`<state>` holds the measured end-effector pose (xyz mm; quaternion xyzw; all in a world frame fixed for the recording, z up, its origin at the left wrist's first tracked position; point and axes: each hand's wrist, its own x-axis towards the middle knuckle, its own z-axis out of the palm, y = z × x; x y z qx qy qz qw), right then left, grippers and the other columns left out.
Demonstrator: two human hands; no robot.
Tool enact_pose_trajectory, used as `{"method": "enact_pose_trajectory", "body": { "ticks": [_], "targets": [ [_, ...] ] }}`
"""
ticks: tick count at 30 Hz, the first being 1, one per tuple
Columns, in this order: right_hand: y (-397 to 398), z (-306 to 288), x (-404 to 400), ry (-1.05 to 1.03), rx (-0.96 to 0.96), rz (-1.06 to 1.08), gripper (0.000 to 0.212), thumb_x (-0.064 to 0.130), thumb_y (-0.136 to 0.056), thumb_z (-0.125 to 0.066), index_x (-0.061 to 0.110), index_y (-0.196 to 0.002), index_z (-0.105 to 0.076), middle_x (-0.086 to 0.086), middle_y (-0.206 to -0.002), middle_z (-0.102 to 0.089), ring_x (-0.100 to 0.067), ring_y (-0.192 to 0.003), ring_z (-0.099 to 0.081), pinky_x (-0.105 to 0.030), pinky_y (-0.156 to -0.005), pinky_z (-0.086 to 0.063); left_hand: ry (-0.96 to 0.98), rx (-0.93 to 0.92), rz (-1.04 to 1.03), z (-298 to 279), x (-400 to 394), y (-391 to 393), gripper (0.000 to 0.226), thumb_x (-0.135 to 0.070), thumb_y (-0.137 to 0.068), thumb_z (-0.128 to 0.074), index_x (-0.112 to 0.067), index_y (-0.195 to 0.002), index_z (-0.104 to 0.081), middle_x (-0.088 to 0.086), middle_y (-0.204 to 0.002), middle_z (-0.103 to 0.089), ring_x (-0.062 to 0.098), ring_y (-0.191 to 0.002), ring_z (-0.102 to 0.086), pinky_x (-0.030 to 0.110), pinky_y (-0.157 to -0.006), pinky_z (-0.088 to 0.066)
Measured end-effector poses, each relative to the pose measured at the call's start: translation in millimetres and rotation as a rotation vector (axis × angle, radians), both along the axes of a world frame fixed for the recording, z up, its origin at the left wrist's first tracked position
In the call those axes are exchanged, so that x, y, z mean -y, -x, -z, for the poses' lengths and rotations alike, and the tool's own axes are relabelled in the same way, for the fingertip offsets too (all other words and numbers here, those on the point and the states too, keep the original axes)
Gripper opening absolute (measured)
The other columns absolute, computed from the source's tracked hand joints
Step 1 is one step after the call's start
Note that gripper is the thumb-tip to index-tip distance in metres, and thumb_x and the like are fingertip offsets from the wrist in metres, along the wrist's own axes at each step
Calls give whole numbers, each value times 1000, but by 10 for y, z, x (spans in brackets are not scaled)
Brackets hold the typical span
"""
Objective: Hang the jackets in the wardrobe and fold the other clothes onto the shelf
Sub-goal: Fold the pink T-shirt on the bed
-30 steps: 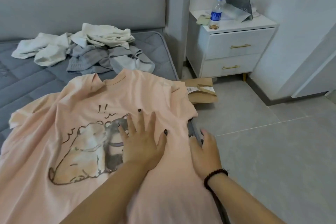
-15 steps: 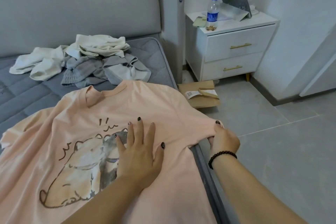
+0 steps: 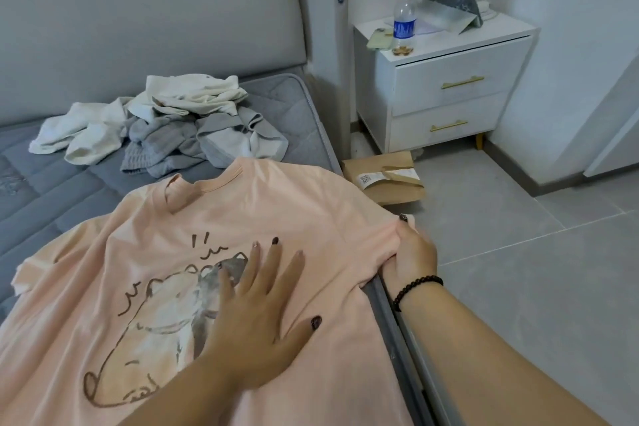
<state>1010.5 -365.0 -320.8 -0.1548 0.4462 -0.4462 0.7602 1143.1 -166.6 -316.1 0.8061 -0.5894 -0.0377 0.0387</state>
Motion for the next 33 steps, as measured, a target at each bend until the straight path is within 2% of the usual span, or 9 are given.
{"method": "enact_pose_trajectory", "body": {
  "ticks": [5,9,11,13,16,21,27,30,33],
  "targets": [
    [-285,-347,-64,663,-377,-202,6,14,-92,-53,10,-96,-56,1,-96,-56,-4,-86,-53,-17,-74,-44,119,-73,-107,20,-482,45,75,-66,-90,-30,-28,-154,-23,-3,-160,-23,15,-149,-15,43,-119,-4],
    [-597,-419,-397,1342,-766,-985,11,16,-94,-47,19,-105,-48,2,-113,-58,-6,-109,-52,-31,-96,-40,367,-384,-316,-7,-467,8,82,-60,-82,-37,-33,-155,-10,-19,-153,-21,5,-143,-24,35,-118,-20],
    [-681,-323,-583,1547,-1025,-1290,21,13,-93,-47,15,-114,-46,-7,-143,-42,-17,-142,-22,-36,-118,-12,398,-426,-367,-17,-512,2,84,-59,-79,-36,-37,-155,-7,-17,-151,-28,15,-137,-37,42,-111,-35],
    [-631,-281,-736,1669,-1109,-1174,41,13,-90,-52,12,-128,-40,-6,-152,-30,-16,-147,-5,-37,-119,1,411,-402,-332,-10,-508,6,80,-55,-81,-34,-41,-152,-2,-21,-153,-20,7,-140,-28,35,-114,-30],
    [-299,-233,-881,1577,-1110,-689,58,8,-83,-59,13,-136,-37,-5,-145,-37,-21,-141,-18,-38,-117,-15,389,-337,-259,4,-474,8,71,-46,-85,-31,-38,-151,-5,-26,-155,-7,-11,-142,-4,25,-119,-10],
    [257,-3,-1001,1229,-1257,-428,36,17,-81,-73,11,-115,-64,-6,-111,-60,-27,-104,-53,-44,-83,-50,263,-203,-233,32,-457,17,69,-43,-88,-23,-35,-152,0,-12,-161,-4,1,-147,-2,28,-120,-2],
    [289,-28,-946,1136,-1095,-481,6,7,-82,-68,11,-76,-68,4,-75,-52,-18,-69,-51,-27,-60,-42,142,1,-178,-97,-389,111,64,-30,-88,-35,-8,-149,-33,16,-150,-41,35,-133,-47,59,-102,-42],
    [417,7,-920,995,-1065,-420,15,9,-82,-66,15,-68,-64,6,-69,-57,-12,-61,-51,-20,-52,-39,63,109,10,-157,-284,98,62,-23,-90,-37,-8,-150,-30,14,-153,-36,38,-139,-38,64,-103,-37],
    [572,34,-879,796,-1032,-375,21,23,-86,-66,16,-66,-62,9,-56,-52,-11,-56,-49,-20,-49,-38,-63,87,121,-98,-143,94,66,-17,-97,-41,-24,-156,-11,1,-163,-8,29,-147,4,60,-115,-18]
  ]
}}
